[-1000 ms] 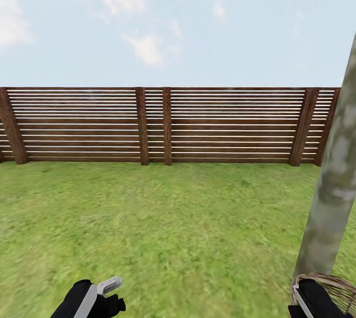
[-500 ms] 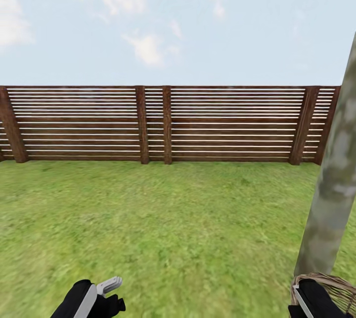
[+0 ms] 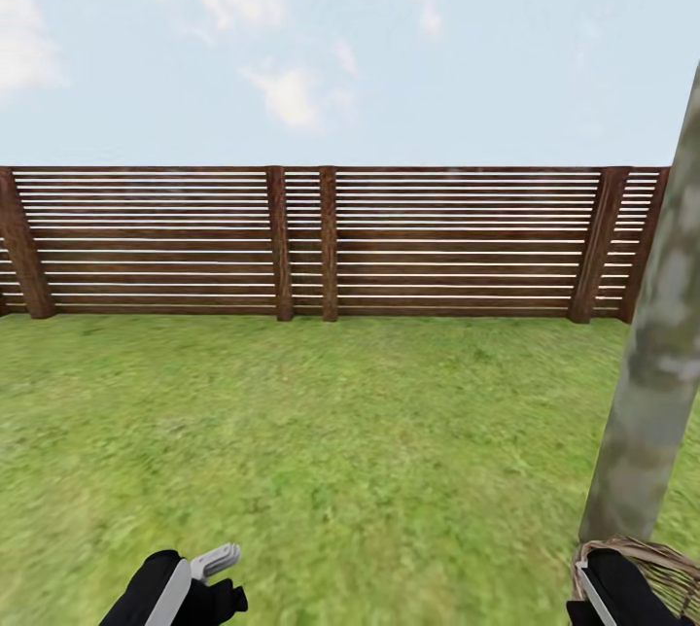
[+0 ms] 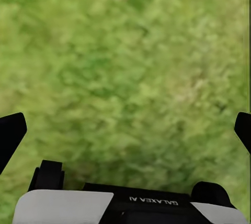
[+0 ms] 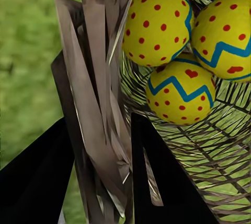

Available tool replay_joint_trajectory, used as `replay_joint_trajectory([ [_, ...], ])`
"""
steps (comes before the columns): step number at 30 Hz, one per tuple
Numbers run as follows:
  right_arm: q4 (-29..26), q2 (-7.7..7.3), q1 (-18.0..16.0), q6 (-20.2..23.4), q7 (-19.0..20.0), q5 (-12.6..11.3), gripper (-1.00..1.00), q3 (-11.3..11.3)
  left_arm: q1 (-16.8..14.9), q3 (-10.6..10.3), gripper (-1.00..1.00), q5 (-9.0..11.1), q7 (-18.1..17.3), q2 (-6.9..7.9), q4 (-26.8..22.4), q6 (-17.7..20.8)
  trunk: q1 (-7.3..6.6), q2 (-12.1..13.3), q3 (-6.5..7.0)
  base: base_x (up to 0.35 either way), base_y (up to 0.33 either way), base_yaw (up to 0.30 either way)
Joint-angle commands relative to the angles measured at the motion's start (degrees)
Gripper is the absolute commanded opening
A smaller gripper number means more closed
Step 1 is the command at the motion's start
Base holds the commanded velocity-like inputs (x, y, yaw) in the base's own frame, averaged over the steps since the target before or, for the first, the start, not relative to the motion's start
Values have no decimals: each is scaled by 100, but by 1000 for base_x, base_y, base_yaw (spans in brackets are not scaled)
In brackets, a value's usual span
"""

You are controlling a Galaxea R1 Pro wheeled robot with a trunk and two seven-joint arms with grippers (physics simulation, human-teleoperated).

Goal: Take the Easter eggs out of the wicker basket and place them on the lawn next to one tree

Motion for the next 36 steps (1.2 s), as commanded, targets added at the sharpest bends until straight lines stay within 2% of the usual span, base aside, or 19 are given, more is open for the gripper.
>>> replay_joint_trajectory([
  [1, -7, 0, -4, 26, 0, 122, -100, -6, -3, 3, 100, 63, 45, 0, -11, 24, 0, -4, -7, 132, 0, 0],
  [6, -15, -1, -4, 21, 3, 122, -100, -14, -3, 3, 100, 62, 41, 7, 0, -152, 0, -4, -7, 318, 0, 0],
  [11, -16, -1, -4, 24, 3, 116, -100, -12, -3, 3, 100, 53, 35, 6, 9, -144, 0, -4, -7, 48, 0, 0],
  [36, -7, 13, -4, 29, -4, 109, -100, -5, -3, 3, 100, 47, 41, -1, 27, -117, 549, -1006, -455, 0, 0, 0],
])
